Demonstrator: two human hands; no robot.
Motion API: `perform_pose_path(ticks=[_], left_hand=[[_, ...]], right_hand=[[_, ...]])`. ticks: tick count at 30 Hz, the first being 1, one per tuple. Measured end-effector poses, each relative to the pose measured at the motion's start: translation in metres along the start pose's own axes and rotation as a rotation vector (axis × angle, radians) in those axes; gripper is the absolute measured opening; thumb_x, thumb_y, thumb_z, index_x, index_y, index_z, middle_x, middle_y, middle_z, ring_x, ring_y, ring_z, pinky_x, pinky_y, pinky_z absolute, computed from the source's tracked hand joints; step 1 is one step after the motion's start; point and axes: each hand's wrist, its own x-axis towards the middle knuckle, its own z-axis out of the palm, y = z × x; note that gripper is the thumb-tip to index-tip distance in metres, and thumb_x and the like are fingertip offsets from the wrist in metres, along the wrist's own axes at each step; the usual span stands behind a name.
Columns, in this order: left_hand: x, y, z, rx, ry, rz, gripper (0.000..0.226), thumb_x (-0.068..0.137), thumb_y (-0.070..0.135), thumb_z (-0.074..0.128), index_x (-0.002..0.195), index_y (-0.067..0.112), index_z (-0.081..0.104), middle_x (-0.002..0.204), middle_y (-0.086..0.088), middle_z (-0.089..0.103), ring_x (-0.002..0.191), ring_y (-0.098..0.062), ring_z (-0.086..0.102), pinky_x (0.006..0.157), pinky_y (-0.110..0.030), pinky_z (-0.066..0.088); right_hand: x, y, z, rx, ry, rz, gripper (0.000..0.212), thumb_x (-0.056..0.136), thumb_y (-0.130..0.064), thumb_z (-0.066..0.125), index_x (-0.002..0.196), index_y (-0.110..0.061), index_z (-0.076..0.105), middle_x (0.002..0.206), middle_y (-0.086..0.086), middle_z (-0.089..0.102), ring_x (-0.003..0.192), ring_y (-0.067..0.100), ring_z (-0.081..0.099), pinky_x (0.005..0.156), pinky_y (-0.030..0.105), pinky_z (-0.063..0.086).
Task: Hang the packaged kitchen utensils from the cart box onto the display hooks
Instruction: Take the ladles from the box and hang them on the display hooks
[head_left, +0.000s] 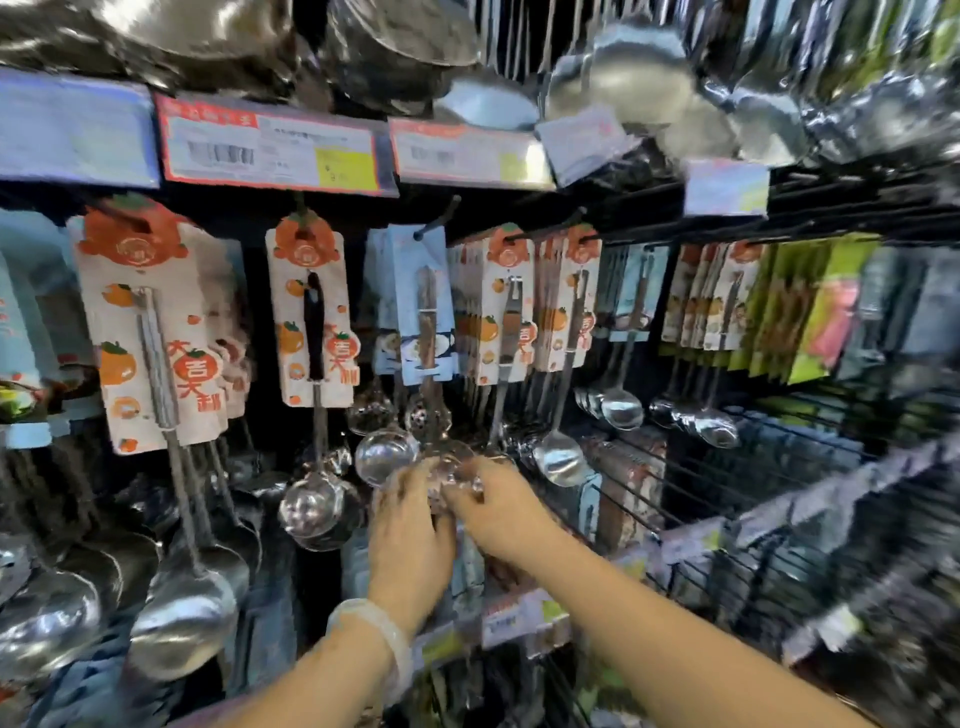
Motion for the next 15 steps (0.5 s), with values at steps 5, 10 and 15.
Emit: perform_pose_path(ticks=[5, 10, 15], left_hand=[[0.003, 0.091, 0.087, -0.029, -0.245, 0.290, 0.051, 0.086, 0.009, 0.053, 0.136, 0.012, 0.043, 0.138, -0.009, 0.045, 0.130, -0.029, 0.039, 0.108, -0.035, 0.030], [-0.029, 0.212, 0.204, 0.023, -0.499, 0.474, 0.055, 0.086, 0.019, 0.055, 0.138, 0.020, 0.037, 0.141, -0.004, 0.042, 0.133, -0.026, 0.036, 0.109, -0.034, 0.030], [-0.095, 0.324, 0.313, 0.144, -0.725, 0.642, 0.063, 0.090, 0.031, 0.052, 0.144, 0.018, 0.023, 0.148, -0.007, 0.030, 0.139, -0.027, 0.025, 0.113, -0.039, 0.025]], right_hand=[[-0.036, 0.078, -0.109, -0.248, 0.101, 0.105, 0.019, 0.095, -0.026, 0.046, 0.086, -0.016, 0.059, 0.082, 0.009, 0.052, 0.083, 0.026, 0.049, 0.069, 0.033, 0.037], [-0.100, 0.193, -0.232, -0.554, 0.145, 0.392, 0.026, 0.097, -0.031, 0.042, 0.108, -0.009, 0.049, 0.119, 0.013, 0.045, 0.097, 0.029, 0.045, 0.089, 0.039, 0.043], [-0.194, 0.308, -0.324, -0.654, 0.121, 0.656, 0.049, 0.096, -0.034, 0.046, 0.137, -0.008, 0.038, 0.149, 0.016, 0.027, 0.137, 0.036, 0.029, 0.108, 0.041, 0.031]])
